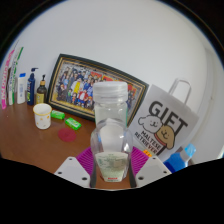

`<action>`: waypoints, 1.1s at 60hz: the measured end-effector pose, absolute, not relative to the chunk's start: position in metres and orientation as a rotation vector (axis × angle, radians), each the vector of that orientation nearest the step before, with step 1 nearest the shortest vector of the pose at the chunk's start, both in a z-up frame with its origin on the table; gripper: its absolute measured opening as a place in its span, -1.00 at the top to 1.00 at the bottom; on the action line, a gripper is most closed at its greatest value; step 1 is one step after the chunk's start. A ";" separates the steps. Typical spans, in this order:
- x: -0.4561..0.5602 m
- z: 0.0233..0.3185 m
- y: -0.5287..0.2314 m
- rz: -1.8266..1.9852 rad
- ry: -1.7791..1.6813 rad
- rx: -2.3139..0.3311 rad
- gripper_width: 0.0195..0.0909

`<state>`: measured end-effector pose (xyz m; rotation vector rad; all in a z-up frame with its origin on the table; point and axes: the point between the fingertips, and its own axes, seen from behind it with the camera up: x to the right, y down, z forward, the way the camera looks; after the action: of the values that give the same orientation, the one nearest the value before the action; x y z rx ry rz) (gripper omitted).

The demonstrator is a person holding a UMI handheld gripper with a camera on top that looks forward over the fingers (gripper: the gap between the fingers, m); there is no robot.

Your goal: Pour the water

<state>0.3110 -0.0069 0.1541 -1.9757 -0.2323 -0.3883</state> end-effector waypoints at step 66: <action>0.151 0.189 0.175 -1.440 -1.248 -1.557 0.28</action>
<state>0.1512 0.1750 0.1894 -1.5575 -1.2484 -1.4396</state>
